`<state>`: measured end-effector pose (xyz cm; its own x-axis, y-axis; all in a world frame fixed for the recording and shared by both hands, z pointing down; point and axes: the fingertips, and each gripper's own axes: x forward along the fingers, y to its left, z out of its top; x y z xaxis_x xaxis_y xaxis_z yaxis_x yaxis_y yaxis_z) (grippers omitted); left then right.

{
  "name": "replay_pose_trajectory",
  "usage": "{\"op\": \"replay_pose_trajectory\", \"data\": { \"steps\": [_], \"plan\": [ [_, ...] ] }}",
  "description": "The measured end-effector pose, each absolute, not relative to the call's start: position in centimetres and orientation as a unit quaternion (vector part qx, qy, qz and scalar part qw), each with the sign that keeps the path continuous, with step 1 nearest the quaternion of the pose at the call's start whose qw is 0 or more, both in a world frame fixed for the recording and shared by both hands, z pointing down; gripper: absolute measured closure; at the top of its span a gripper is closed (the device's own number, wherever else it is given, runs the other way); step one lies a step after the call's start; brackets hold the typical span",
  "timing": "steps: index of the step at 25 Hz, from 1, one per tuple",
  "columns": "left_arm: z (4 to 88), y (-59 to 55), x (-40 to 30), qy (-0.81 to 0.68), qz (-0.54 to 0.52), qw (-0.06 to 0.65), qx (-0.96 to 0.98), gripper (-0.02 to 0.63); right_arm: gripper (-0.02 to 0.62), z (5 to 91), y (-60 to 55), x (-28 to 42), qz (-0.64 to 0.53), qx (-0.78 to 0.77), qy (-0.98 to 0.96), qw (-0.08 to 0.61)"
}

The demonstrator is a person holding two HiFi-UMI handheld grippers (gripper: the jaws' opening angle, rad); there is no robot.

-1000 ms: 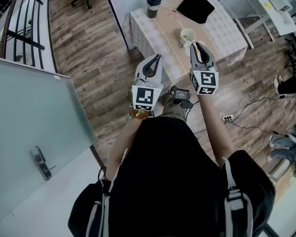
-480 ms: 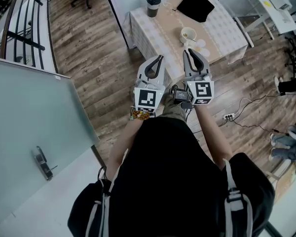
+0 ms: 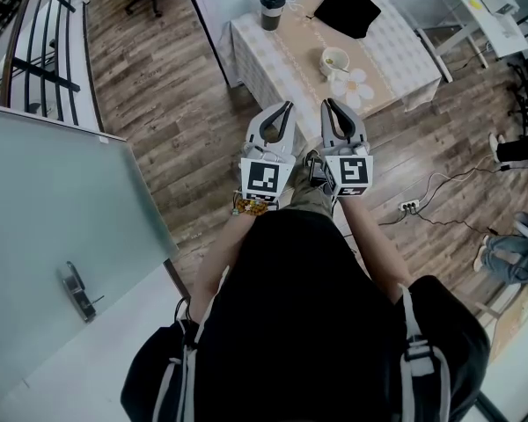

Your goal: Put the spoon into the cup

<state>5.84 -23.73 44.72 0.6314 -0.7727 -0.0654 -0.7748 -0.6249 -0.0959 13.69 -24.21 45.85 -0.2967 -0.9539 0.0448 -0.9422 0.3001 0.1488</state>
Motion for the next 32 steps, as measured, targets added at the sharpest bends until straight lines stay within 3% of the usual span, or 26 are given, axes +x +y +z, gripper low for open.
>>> {"op": "replay_pose_trajectory", "data": {
  "steps": [32],
  "plan": [
    [45.7, -22.4, 4.1, 0.425, 0.001, 0.052, -0.904, 0.583, 0.589, 48.0, -21.9, 15.3, -0.037, 0.608, -0.789, 0.083]
  ]
}}
